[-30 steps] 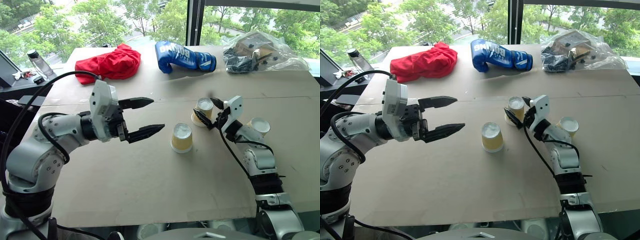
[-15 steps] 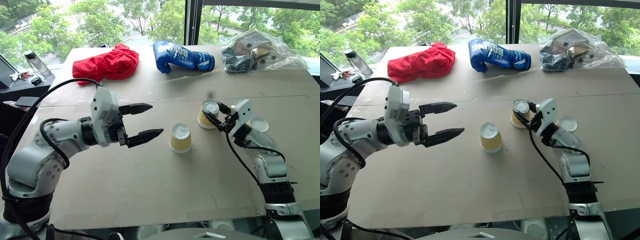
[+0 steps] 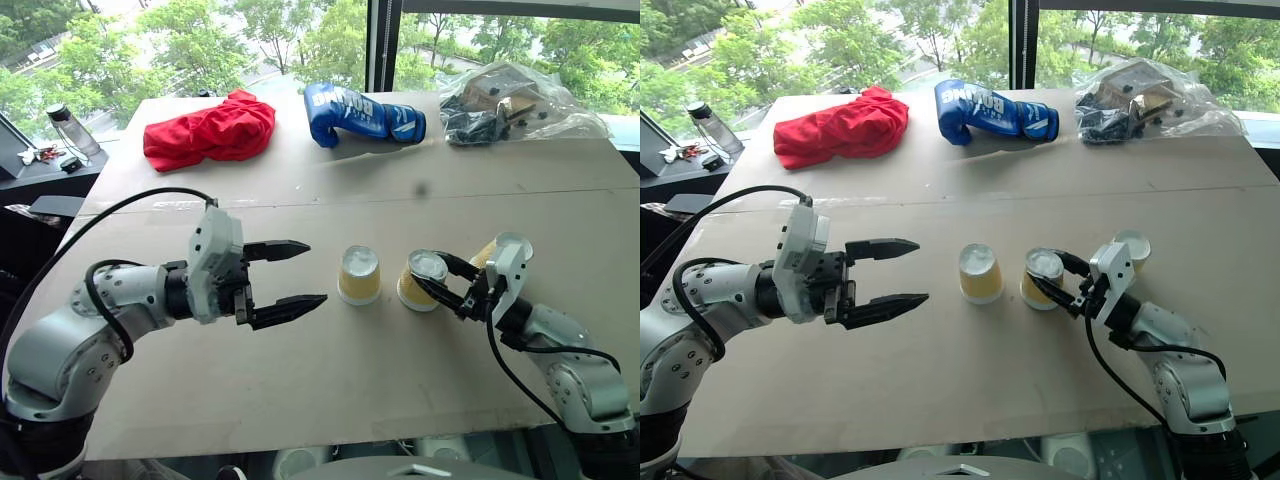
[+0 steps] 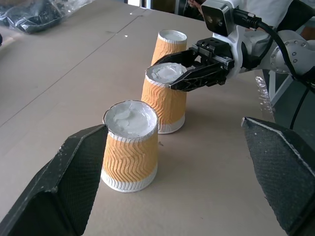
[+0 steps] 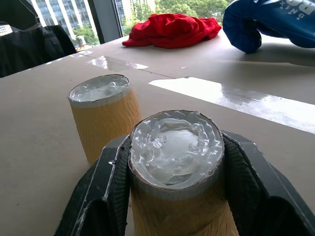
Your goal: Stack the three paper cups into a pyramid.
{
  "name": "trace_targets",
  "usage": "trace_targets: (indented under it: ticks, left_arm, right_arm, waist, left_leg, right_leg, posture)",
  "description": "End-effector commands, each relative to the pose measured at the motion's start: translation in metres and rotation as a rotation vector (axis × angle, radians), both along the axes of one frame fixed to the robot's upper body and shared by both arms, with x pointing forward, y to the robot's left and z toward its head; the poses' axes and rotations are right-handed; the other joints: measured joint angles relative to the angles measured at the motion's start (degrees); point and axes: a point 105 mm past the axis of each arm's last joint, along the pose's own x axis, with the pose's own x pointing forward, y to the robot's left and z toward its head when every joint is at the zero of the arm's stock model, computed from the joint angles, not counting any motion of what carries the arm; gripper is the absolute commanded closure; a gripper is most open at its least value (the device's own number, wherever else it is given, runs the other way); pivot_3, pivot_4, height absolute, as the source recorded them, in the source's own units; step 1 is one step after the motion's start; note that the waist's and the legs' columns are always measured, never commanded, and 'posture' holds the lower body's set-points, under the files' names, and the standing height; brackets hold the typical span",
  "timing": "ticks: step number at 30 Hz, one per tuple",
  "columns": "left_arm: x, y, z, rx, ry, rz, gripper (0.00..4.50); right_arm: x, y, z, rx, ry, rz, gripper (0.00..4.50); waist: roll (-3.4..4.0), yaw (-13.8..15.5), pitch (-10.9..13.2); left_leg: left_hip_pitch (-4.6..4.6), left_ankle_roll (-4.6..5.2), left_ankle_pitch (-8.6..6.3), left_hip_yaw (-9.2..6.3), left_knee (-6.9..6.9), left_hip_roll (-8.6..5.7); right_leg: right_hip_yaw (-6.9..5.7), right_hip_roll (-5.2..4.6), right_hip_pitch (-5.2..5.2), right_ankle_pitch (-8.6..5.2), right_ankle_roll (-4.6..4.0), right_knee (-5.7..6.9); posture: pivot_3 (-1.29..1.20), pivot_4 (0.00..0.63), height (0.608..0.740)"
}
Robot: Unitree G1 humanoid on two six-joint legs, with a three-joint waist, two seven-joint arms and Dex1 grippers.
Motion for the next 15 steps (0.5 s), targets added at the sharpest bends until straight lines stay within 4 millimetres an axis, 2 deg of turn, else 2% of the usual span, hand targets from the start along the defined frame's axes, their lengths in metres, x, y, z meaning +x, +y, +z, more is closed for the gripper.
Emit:
trace_targets:
  ticks: [1,5,14,15]
  left_arm:
    - [-0.006,-0.003,0.005,0.019,-0.040,-0.033,0.00]
    - [-0.006,-0.004,0.003,0.020,-0.036,-0.038,0.00]
    - [-0.008,-0.005,0.001,0.015,-0.032,-0.047,0.00]
    - [-0.008,-0.005,0.001,0.014,-0.033,-0.047,0.00]
  right_arm:
    - [-0.004,0.010,0.004,0.026,-0.027,0.044,2.60]
    - [-0.003,0.018,0.004,0.038,-0.069,0.060,2.60]
    - [0.008,0.021,0.006,0.044,-0.117,0.043,2.60]
    - [0.009,0.021,0.006,0.044,-0.118,0.043,2.12]
  waist:
    - [0.00,0.0,0.0]
    - [0.00,0.0,0.0]
    - [-0.02,0.0,0.0]
    - [-0.02,0.0,0.0]
  left_leg:
    - [0.00,0.00,0.00,0.00,0.00,0.00]
    - [-0.01,-0.18,0.11,-0.01,-0.01,0.02]
    - [-0.02,-0.22,0.13,-0.01,-0.01,0.01]
    - [-0.02,-0.23,0.13,-0.01,-0.01,0.01]
  right_leg:
    - [0.00,0.01,0.00,0.00,0.00,0.00]
    - [-0.01,0.04,-0.01,0.00,0.00,0.00]
    - [0.00,0.03,-0.01,0.00,0.00,-0.01]
    - [0.00,0.03,-0.02,0.00,0.00,-0.01]
  posture:
    - [0.00,0.150,0.737]
    - [0.00,0.150,0.737]
    - [0.00,0.150,0.737]
    - [0.00,0.150,0.737]
